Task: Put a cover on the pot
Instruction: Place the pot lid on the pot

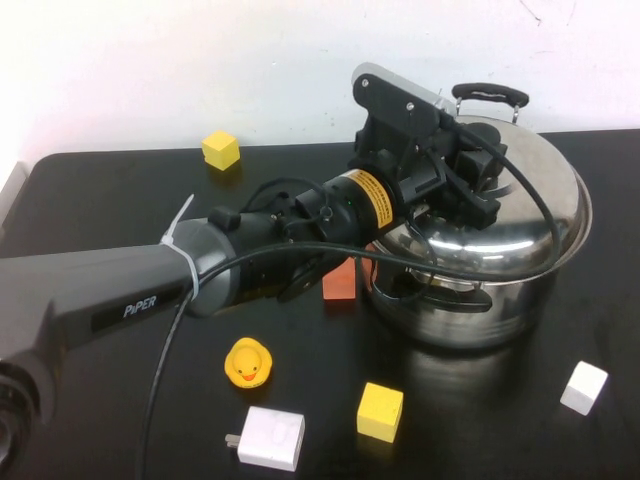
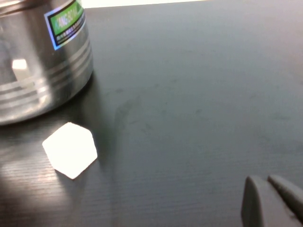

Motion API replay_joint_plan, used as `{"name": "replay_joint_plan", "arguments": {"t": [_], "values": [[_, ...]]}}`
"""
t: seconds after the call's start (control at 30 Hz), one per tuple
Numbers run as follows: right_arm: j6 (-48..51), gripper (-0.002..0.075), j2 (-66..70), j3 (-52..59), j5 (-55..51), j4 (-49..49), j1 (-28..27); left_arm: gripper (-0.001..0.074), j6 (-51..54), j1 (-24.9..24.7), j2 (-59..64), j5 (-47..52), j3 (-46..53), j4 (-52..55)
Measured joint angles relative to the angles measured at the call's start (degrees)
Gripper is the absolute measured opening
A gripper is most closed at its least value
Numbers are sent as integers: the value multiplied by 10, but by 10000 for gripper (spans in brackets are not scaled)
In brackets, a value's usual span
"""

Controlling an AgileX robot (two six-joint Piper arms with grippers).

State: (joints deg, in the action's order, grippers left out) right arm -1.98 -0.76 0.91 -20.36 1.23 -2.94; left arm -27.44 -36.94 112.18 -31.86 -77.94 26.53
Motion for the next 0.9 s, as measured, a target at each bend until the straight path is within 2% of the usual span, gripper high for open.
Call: {"name": "replay_joint_plan", "arguments": {"t": [0.4, 0.63, 0.73, 0.8, 0.9], "values": [[0, -2, 0, 0, 0, 0, 0, 336, -42, 0, 5, 3, -4, 25], [0, -2, 0, 0, 0, 0, 0, 336, -27, -4, -1, 47, -9, -63], [0, -2, 0, 0, 0, 0, 0, 341, -24, -4, -6, 62, -9, -68], [0, -2, 0, 0, 0, 0, 0, 395, -27, -4, -6, 72, -9, -74], [0, -2, 0, 0, 0, 0, 0, 535, -30, -4, -6, 80, -9, -84]]}}
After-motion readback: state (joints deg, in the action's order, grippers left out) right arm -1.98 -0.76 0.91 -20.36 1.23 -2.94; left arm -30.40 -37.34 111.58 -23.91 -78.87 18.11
